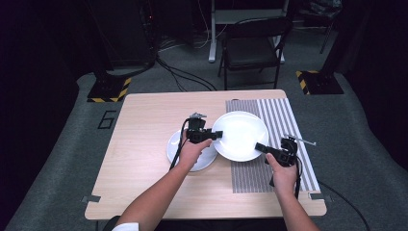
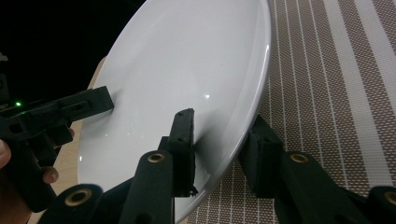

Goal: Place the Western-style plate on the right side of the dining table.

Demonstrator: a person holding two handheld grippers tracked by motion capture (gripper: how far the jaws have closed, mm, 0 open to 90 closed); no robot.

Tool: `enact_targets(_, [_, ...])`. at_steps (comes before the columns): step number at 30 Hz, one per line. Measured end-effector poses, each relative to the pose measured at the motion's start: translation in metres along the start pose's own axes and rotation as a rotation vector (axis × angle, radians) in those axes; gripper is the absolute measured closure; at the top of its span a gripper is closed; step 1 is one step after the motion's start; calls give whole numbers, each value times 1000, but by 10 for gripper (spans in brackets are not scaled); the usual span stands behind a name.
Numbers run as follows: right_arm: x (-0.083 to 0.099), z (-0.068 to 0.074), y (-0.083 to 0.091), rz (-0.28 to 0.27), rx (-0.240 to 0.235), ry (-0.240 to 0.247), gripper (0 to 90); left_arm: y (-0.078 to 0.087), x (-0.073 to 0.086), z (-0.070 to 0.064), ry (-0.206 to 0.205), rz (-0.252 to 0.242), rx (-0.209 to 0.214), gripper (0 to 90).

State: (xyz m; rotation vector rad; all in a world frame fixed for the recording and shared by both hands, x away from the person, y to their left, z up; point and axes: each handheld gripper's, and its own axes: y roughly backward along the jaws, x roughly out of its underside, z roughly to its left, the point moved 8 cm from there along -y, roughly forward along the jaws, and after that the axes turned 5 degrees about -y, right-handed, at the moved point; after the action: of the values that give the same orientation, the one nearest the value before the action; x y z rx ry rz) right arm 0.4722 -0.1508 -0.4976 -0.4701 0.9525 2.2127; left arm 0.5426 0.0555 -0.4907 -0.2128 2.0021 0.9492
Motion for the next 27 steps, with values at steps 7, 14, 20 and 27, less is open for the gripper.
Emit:
enact_targets(7, [-5, -6, 8, -20, 9, -10, 684, -8, -4, -8, -12, -2, 18, 556])
enact_targets(14, [-9, -13, 16, -36, 20, -24, 689, -16, -8, -16, -10, -2, 32, 556])
enact_targets(20, [-12, -19, 23, -48, 30, -42, 689, -24, -11, -23, -21, 4, 47, 557])
enact_targets(27, [-17, -27, 28, -65, 47, -56, 693, -33, -13, -29, -25, 14, 54, 557])
